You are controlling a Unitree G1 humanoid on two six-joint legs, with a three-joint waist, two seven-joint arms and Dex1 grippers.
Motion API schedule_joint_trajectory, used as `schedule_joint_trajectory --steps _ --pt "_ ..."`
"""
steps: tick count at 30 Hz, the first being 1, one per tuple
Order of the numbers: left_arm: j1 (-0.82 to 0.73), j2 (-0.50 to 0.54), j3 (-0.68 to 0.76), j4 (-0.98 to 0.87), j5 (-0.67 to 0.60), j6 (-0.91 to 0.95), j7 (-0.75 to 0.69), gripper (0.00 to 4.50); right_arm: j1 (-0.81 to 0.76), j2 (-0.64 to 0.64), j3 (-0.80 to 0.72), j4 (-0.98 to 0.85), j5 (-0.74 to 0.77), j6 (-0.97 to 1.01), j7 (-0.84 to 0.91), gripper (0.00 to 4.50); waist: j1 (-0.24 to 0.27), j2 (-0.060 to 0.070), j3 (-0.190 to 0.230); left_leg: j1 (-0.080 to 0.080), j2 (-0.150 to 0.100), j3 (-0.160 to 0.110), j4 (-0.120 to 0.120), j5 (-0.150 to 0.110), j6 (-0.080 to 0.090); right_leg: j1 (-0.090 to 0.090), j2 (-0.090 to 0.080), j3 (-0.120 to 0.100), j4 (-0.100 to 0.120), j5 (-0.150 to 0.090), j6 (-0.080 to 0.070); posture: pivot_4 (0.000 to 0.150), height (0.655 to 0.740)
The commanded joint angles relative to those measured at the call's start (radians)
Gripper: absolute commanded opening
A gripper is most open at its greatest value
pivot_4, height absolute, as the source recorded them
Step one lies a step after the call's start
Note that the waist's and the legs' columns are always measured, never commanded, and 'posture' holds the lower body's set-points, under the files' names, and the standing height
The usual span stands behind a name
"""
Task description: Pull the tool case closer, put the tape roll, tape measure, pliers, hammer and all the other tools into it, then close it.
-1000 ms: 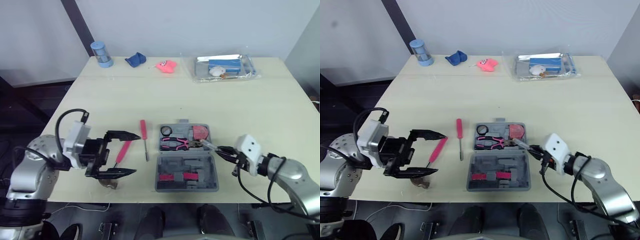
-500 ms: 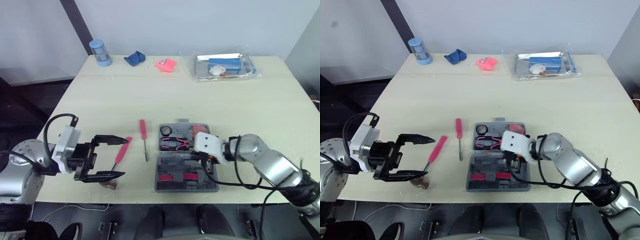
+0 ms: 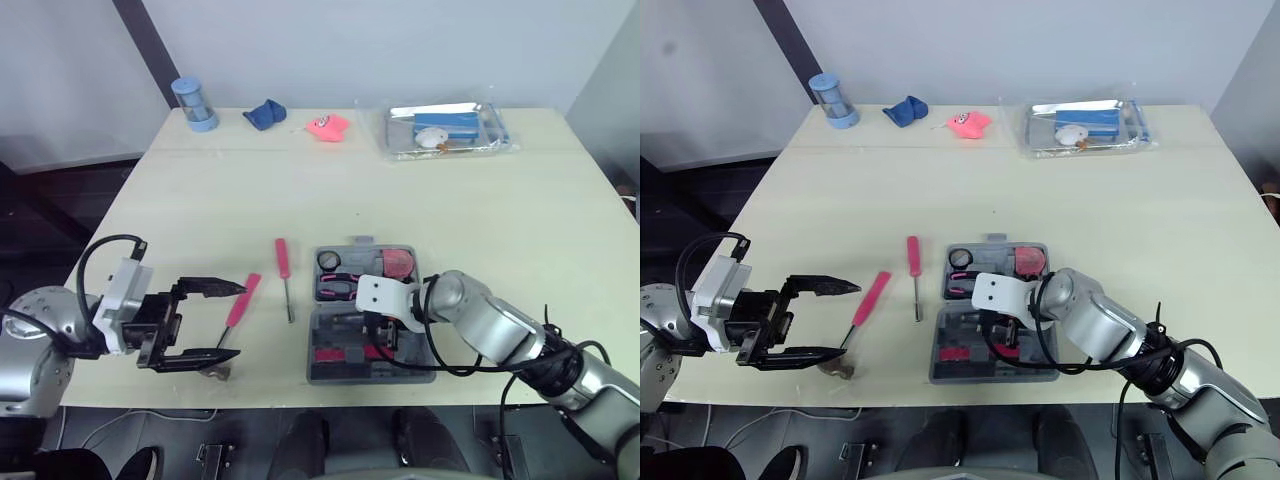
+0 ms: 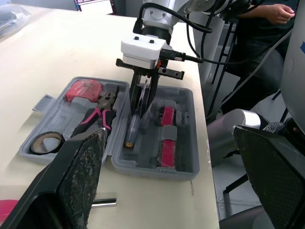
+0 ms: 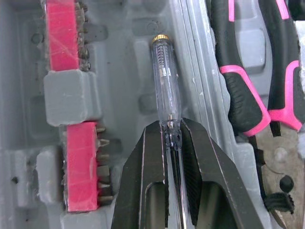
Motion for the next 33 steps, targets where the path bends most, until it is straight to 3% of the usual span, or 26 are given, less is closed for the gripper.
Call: schedule_joint_trajectory --steps 1,16,17,19,20,21,22,32,33 --pt "0.003 0.022 0.031 0.006 -0.02 -0.017 -0.049 4.5 -0.02 0.029 0.002 0.005 -0.015 -0.009 -0.008 0.05 -0.002 0.0 0.0 0.0 0.0 0.0 0.0 0.0 0.0 0.0 0.0 0.0 0.001 0.0 0.0 0.15 0.74" --pt "0.007 0.005 0.043 -0.013 -0.009 -0.001 -0.049 4.5 -0.035 0.108 0.005 0.078 -0.045 -0.064 0.002 0.05 -0.003 0.0 0.0 0.001 0.0 0.0 0.002 0.0 0.0 -0.002 0.0 0.0 0.005 0.0 -0.001 0.15 0.74" --pt "0.01 0.002 0.045 -0.016 -0.008 0.0 -0.049 4.5 -0.034 0.105 0.005 0.075 -0.046 -0.065 0.005 0.73 -0.003 0.0 0.0 0.0 0.0 0.0 0.002 0.0 0.0 -0.002 0.0 0.0 0.006 -0.001 -0.001 0.15 0.74" --pt "0.013 -0.003 0.047 -0.019 -0.007 0.002 -0.049 4.5 -0.032 0.101 0.002 0.07 -0.048 -0.069 0.006 1.35 -0.002 0.0 0.0 0.0 0.0 0.0 0.002 0.0 0.0 -0.002 0.0 0.0 0.006 -0.001 -0.001 0.15 0.74" --pt "0.014 -0.004 0.048 -0.02 -0.007 0.003 -0.049 4.5 -0.032 0.099 0.0 0.067 -0.049 -0.071 0.006 1.35 -0.002 0.0 0.0 0.0 0.0 0.0 0.002 0.0 0.0 -0.002 0.0 0.0 0.006 -0.001 -0.001 0.15 0.74" --pt "0.015 -0.006 0.05 -0.022 -0.007 0.005 -0.049 4.5 -0.031 0.097 -0.005 0.062 -0.05 -0.072 0.006 2.15 -0.002 0.0 0.0 0.0 0.0 0.0 0.002 0.0 0.0 -0.002 0.0 0.0 0.006 -0.001 -0.001 0.15 0.74" --pt "0.018 -0.008 0.052 -0.024 -0.008 0.006 -0.049 4.5 -0.03 0.093 -0.008 0.054 -0.051 -0.07 0.009 2.45 -0.002 0.0 0.0 0.0 0.0 0.0 0.002 0.0 0.0 -0.002 0.0 0.0 0.006 -0.001 -0.001 0.15 0.74" --pt "0.01 -0.023 0.056 -0.028 -0.003 0.016 -0.048 4.5 -0.003 0.079 -0.096 0.001 -0.012 -0.087 0.002 2.45 -0.001 0.0 0.0 0.0 0.0 0.0 0.002 0.0 0.0 -0.002 0.0 0.0 0.006 -0.001 -0.001 0.15 0.74" --pt "0.009 -0.025 0.057 -0.028 -0.002 0.017 -0.047 4.5 0.004 0.083 -0.111 0.006 -0.006 -0.102 0.0 2.22 -0.001 0.0 0.0 0.0 0.0 0.0 0.002 0.0 0.0 -0.002 0.0 0.0 0.006 -0.001 -0.001 0.15 0.74"
